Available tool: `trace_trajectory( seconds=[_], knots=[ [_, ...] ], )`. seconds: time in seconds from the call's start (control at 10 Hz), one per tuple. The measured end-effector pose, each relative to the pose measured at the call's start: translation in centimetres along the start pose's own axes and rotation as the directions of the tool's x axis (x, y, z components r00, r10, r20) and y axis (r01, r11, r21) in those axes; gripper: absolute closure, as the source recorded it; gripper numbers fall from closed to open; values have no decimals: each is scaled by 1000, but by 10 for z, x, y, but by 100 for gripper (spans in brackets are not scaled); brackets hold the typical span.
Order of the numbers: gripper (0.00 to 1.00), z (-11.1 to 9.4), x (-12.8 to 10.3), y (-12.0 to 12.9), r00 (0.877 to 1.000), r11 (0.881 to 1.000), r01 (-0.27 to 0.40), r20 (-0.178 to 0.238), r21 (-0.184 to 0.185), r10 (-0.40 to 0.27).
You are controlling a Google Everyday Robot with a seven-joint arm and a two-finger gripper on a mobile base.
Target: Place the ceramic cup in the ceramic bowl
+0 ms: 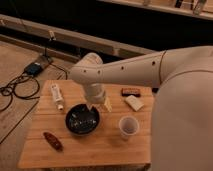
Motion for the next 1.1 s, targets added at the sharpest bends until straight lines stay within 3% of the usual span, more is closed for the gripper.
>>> trace_trajectory(
  seconds=[0.6, 0.8, 1.0, 1.1],
  knots=[
    [35, 0, 1, -4, 1000, 1000, -3, 4, -9, 3],
    [35, -2, 4, -21, 999, 997, -5, 35, -71, 8],
    [35, -9, 11, -46, 996, 986, 7, 92, -167, 8],
    [35, -10, 13, -49, 995, 982, 12, 102, -186, 7]
  ],
)
